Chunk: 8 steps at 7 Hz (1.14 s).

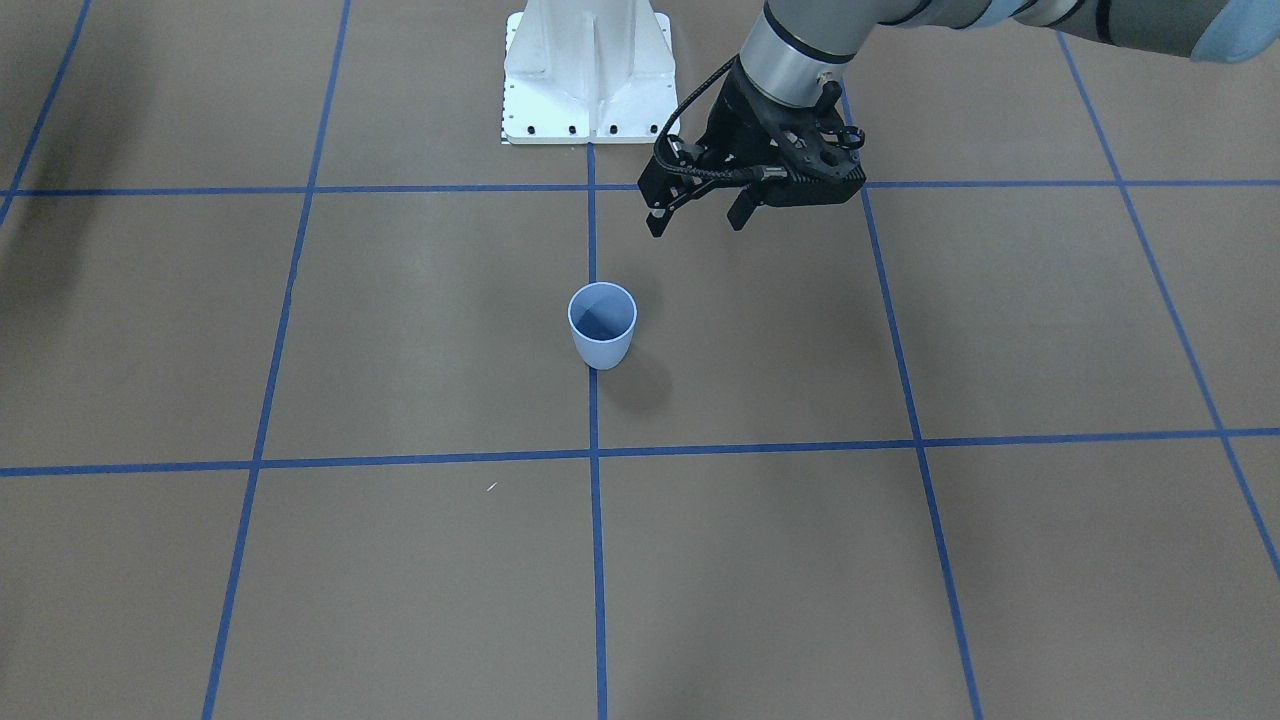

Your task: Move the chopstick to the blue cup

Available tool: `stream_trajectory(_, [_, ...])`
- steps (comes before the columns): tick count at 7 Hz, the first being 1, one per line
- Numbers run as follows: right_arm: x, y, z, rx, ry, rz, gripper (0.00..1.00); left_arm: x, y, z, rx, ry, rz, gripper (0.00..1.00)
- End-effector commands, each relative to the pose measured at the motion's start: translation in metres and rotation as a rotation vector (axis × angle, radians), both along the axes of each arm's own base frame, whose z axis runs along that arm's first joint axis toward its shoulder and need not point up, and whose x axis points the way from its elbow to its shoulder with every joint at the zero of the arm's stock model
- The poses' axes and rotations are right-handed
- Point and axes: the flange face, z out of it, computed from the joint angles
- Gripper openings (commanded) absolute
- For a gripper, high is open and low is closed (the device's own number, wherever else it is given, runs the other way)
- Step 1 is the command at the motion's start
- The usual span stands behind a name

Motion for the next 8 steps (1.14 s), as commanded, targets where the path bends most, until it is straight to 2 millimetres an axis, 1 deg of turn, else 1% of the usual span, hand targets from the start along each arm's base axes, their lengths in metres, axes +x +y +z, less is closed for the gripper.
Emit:
stream_trajectory(1, [-0.006, 0.001, 0.009, -0.014, 0.002, -0.019, 0.55, -0.002, 0.002, 0.000, 0.002, 0.002, 0.001, 0.98])
stream_trajectory(2, [-0.006, 0.004, 0.016, -0.024, 0.004, -0.024, 0.25, -0.002, 0.003, 0.000, -0.006, 0.005, -0.002, 0.98])
stream_trajectory(3, [-0.005, 0.013, 0.026, -0.027, 0.009, -0.043, 0.04, -0.001, 0.004, -0.002, -0.025, 0.012, -0.012, 0.98])
stream_trajectory(4, [-0.004, 0.024, 0.033, -0.027, 0.014, -0.063, 0.00, 0.000, 0.005, -0.002, -0.025, 0.012, -0.010, 0.98])
stream_trajectory(5, [-0.004, 0.030, 0.034, -0.017, 0.009, -0.067, 0.00, -0.001, 0.004, -0.001, -0.027, 0.009, -0.012, 0.98])
stream_trajectory(6, [-0.003, 0.027, 0.027, -0.004, -0.008, -0.066, 0.00, 0.001, 0.003, 0.002, -0.031, 0.004, -0.012, 0.98])
stream_trajectory(7, [0.010, 0.024, 0.019, 0.015, -0.012, -0.026, 0.00, 0.003, 0.002, 0.003, -0.032, 0.003, -0.012, 0.98])
stream_trajectory(8, [0.019, 0.020, 0.001, 0.052, -0.015, -0.004, 0.00, 0.004, 0.002, 0.003, -0.042, 0.005, -0.018, 0.98])
